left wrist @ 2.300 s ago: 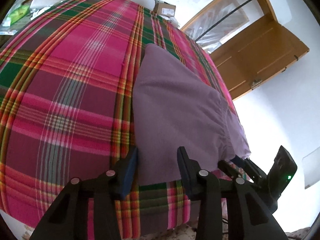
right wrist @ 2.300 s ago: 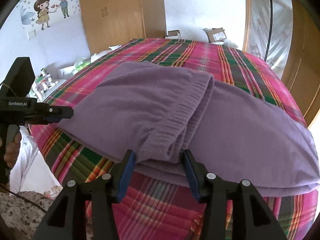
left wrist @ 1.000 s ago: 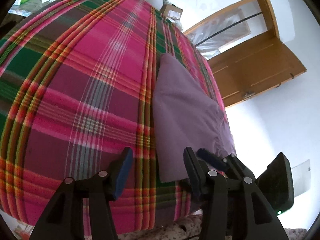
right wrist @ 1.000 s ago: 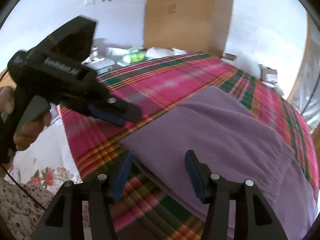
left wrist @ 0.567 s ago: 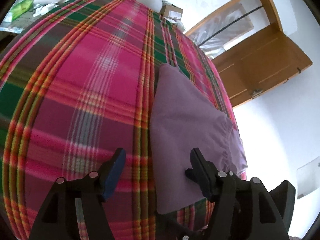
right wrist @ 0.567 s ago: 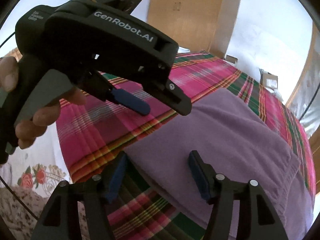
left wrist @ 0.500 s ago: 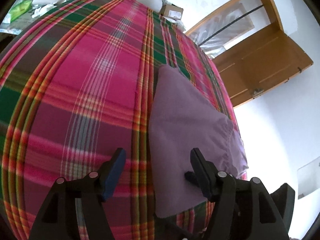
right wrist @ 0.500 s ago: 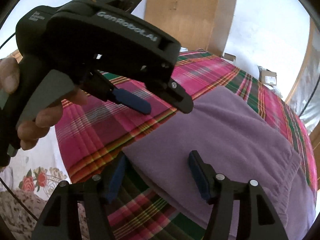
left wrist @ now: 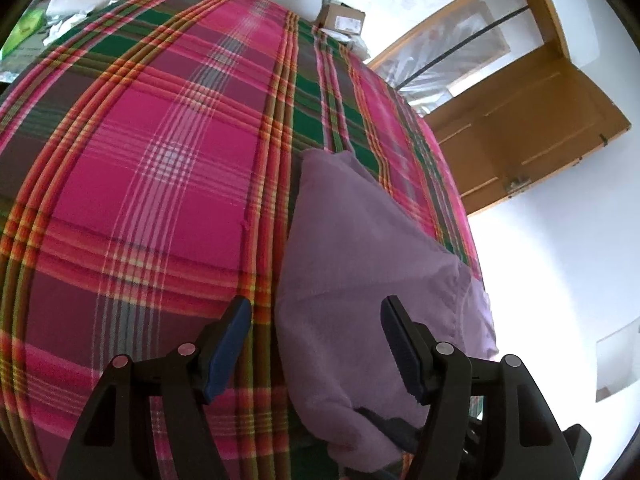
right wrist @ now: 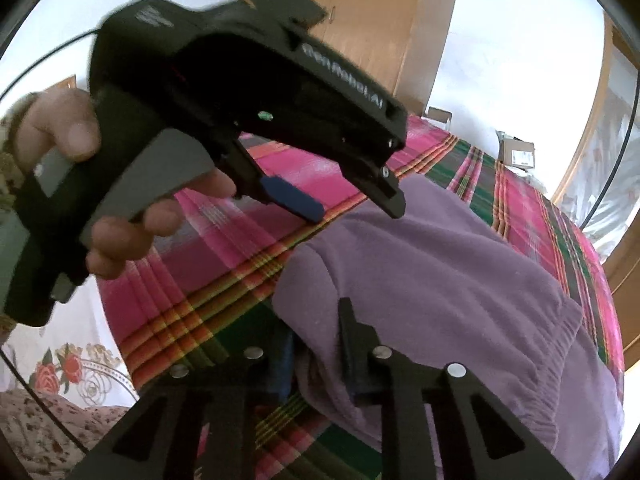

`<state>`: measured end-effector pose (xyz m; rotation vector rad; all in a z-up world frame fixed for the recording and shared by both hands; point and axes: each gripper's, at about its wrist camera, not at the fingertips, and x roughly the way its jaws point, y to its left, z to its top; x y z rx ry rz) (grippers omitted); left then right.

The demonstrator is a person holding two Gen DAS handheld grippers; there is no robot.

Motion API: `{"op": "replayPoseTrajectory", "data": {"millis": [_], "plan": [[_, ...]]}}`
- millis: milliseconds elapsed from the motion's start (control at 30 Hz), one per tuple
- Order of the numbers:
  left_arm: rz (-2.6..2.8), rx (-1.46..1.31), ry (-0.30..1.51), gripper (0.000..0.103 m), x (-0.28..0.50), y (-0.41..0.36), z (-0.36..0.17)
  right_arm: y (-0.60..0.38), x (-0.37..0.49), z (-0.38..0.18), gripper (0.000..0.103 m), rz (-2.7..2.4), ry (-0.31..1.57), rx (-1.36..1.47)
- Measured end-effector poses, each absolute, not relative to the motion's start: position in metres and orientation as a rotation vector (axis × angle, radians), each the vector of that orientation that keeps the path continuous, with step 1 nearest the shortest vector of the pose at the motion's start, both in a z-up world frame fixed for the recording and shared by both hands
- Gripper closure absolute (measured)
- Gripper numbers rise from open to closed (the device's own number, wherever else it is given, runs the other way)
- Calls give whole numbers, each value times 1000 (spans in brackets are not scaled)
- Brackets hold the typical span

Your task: Fold clothes

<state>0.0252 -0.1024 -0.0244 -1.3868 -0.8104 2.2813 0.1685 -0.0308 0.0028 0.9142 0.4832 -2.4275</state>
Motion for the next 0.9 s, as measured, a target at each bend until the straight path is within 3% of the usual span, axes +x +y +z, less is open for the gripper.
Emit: {"op": "replayPoseTrajectory", "data": {"millis": [433, 767, 900], "plan": [[2094, -1443, -941, 34, -10, -82, -32, -4, 181, 35, 85, -2445, 285, 791], [1911, -1428, -986, 34, -34, -66, -43, -8, 190, 31, 85, -2418, 289, 817], [1894, -1421, -971, 43, -37, -65, -46, -10, 185, 29, 85, -2411, 288, 834]]}}
